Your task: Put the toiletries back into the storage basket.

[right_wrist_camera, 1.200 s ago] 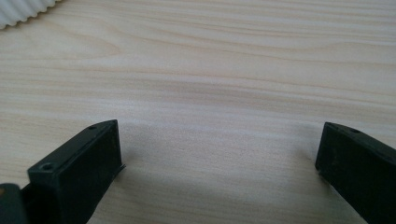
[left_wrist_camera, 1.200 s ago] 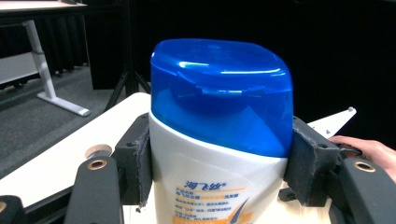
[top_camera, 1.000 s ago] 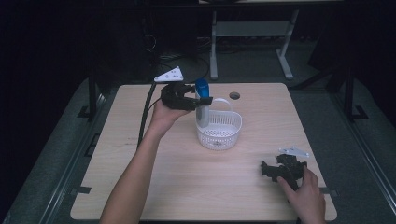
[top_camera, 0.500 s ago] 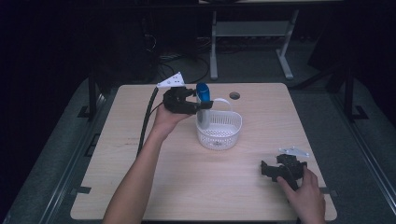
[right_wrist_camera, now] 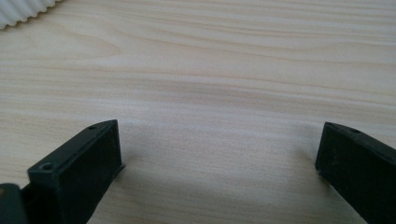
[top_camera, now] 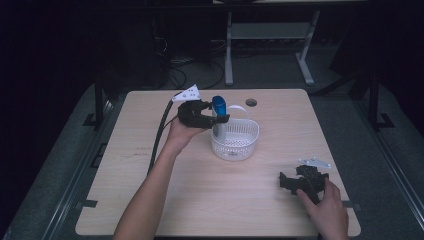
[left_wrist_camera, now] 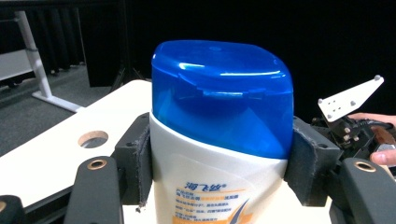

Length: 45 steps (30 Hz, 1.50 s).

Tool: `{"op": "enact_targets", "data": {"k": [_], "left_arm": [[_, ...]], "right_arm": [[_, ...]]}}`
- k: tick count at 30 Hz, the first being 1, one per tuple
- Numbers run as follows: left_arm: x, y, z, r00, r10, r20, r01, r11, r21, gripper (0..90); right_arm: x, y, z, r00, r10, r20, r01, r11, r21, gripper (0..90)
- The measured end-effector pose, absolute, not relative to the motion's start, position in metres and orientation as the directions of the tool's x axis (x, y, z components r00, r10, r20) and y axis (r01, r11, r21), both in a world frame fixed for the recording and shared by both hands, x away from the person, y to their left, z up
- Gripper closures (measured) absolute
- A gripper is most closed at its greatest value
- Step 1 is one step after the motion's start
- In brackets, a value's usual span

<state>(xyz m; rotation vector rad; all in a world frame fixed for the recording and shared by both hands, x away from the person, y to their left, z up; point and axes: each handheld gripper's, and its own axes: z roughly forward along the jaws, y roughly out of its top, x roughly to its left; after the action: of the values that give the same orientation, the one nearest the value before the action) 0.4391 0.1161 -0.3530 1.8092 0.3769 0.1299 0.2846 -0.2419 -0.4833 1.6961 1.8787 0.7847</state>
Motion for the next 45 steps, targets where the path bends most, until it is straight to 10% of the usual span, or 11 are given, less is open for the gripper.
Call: {"op": "enact_targets", "data": {"k": [45], "left_arm": [[0.433, 0.115, -0.406, 0.933, 0.345, -0.100, 0.207, -0.289, 0.935, 35.1]], "right_arm": [[0.285, -0.242, -0.483, -0.111, 0.994, 0.022, 0.714, 0.065, 0.697, 0.0]]}}
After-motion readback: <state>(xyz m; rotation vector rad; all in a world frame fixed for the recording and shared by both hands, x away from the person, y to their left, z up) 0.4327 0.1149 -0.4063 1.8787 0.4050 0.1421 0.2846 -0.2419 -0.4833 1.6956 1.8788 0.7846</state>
